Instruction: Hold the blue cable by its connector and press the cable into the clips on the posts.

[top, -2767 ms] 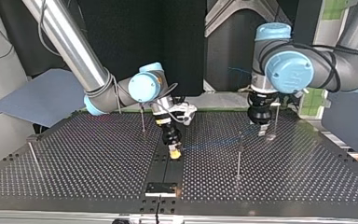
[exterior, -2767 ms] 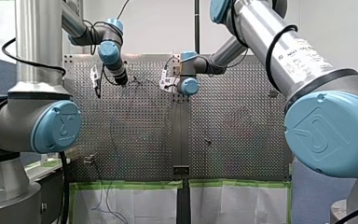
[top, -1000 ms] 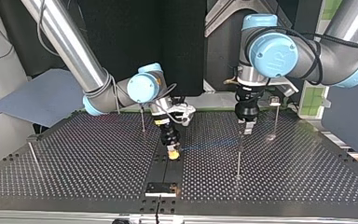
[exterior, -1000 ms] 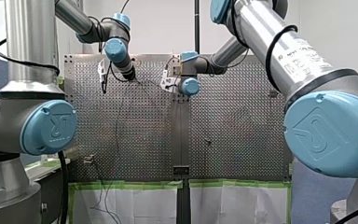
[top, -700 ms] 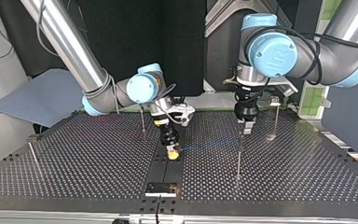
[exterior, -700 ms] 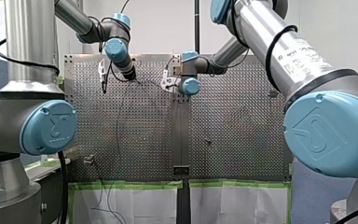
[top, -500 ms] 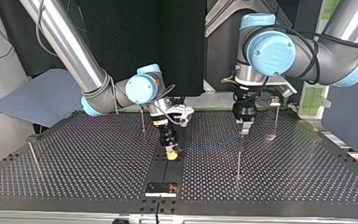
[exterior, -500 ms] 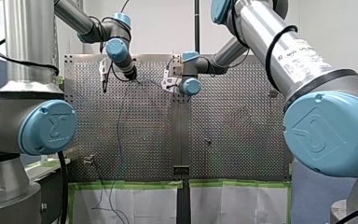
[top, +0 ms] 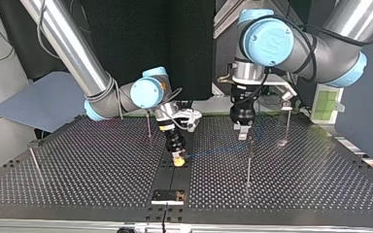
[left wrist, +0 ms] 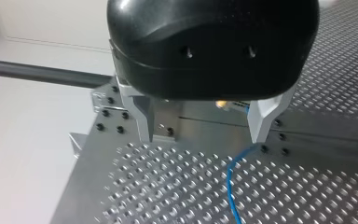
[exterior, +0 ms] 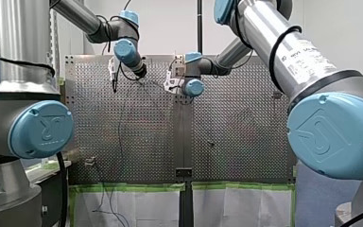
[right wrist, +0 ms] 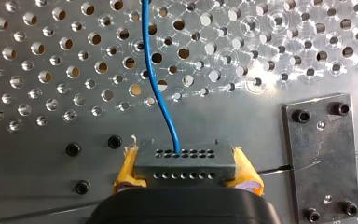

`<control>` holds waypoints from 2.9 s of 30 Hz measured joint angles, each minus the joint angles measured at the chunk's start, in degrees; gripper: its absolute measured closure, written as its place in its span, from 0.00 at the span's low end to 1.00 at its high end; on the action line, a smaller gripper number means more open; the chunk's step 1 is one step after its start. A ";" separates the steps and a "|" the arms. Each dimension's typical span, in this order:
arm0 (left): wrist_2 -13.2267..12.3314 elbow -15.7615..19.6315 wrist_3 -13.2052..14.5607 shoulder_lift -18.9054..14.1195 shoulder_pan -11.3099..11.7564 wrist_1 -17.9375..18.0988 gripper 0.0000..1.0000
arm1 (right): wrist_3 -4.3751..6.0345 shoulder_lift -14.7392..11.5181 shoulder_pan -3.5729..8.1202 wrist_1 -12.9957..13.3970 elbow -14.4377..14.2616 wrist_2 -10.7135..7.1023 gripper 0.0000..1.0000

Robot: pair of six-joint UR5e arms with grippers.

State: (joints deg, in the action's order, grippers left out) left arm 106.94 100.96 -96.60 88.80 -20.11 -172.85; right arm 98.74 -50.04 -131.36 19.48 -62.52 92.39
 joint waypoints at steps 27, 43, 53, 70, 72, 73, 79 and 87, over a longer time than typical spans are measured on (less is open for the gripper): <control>5.17 -0.06 -0.47 8.01 -1.57 8.11 0.00 | -0.17 -0.02 0.18 0.07 0.07 0.02 1.00; 6.88 -4.52 0.00 10.46 -1.71 8.65 0.00 | -0.28 -0.01 0.24 0.12 0.07 -0.01 1.00; 8.03 -8.97 0.51 12.39 -1.00 7.45 0.00 | -0.28 -0.01 0.21 0.18 0.07 0.04 1.00; 7.60 -9.84 0.92 13.76 -0.56 8.09 0.00 | -0.32 -0.01 0.23 0.07 0.21 -0.01 1.00; 7.92 -9.84 1.31 13.75 -0.64 8.02 0.00 | -0.30 -0.01 0.24 0.03 0.22 -0.01 1.00; 8.12 -9.84 1.56 13.75 -0.71 8.03 0.00 | -0.30 -0.01 0.24 0.01 0.22 -0.02 1.00; 10.36 -9.84 3.70 13.72 -1.30 8.63 0.92 | -0.29 0.00 0.25 -0.04 0.24 -0.01 1.00; 10.64 -9.85 4.14 13.72 -1.87 8.75 1.00 | -0.26 0.00 0.26 -0.08 0.18 -0.04 1.00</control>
State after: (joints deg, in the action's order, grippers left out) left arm 117.59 91.11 -92.46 102.52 -21.98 -164.10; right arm 98.48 -50.04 -131.10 19.40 -62.34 92.35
